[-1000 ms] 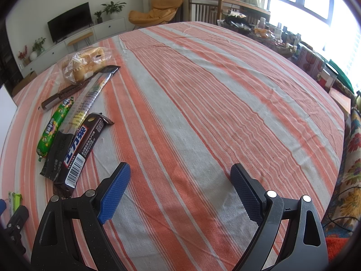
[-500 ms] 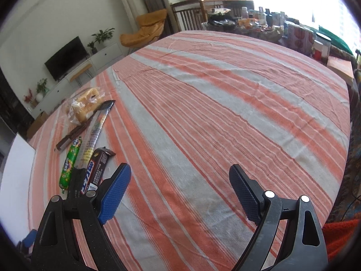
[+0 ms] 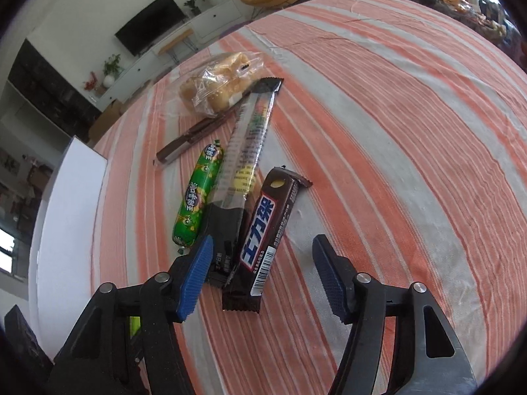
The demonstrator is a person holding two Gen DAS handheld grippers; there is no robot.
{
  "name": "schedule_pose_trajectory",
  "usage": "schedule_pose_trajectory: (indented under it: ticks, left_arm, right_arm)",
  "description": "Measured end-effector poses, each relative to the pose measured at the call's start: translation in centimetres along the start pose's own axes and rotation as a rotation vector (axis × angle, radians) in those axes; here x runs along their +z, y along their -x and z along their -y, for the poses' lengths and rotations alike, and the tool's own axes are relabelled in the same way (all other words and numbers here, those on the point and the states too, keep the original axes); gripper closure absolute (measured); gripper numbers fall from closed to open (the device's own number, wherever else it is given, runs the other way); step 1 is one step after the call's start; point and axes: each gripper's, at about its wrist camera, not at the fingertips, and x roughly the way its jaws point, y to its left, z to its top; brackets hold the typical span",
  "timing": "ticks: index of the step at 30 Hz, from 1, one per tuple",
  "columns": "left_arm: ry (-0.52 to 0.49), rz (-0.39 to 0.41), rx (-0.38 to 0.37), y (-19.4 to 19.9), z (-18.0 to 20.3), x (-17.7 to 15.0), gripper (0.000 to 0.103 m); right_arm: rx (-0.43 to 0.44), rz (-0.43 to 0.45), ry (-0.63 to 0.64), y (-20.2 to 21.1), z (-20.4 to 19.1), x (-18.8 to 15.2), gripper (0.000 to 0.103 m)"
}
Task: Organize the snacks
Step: 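Grasp the dark chocolate bar with right gripper while left gripper regrasps the green packet, then carry both snacks over the tray and open both grippers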
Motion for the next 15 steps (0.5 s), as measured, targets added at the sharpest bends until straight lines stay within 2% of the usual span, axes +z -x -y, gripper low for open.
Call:
schedule_pose_trajectory:
  ticks: [1,2,5,10,15]
  left_arm:
    - [0.009,0.001,-0.006,0.2,-0.1,-0.2,0.054]
    - [0.02,0.005,-0.019,0.5,-0.2,-0.4,0.054]
    - [0.063,0.021,-0.079,2.0,-0.6,-1.3,0.054]
    - [0.126,0.047,-0.191,5.2,-0.4,-2.5,0.054]
    - [0.213,0.096,-0.315,10.1,-0.9,-3.0,0.054]
  right_arm:
    - [-0.045,0.005,0.024,0.0,-0.3,0.1,0.072]
    - [-0.032,-0.024,0.023,-0.3,-0.2,0.2,0.081]
    - [0.056,-0.051,-0.057,1.1,2.1,-0.3,0.084]
    - [0.305,-0.076,-0.246,3.7,7.2,-2.4,0.084]
    - [0.404,-0.079,-0.26,5.6,6.8,-3.7,0.084]
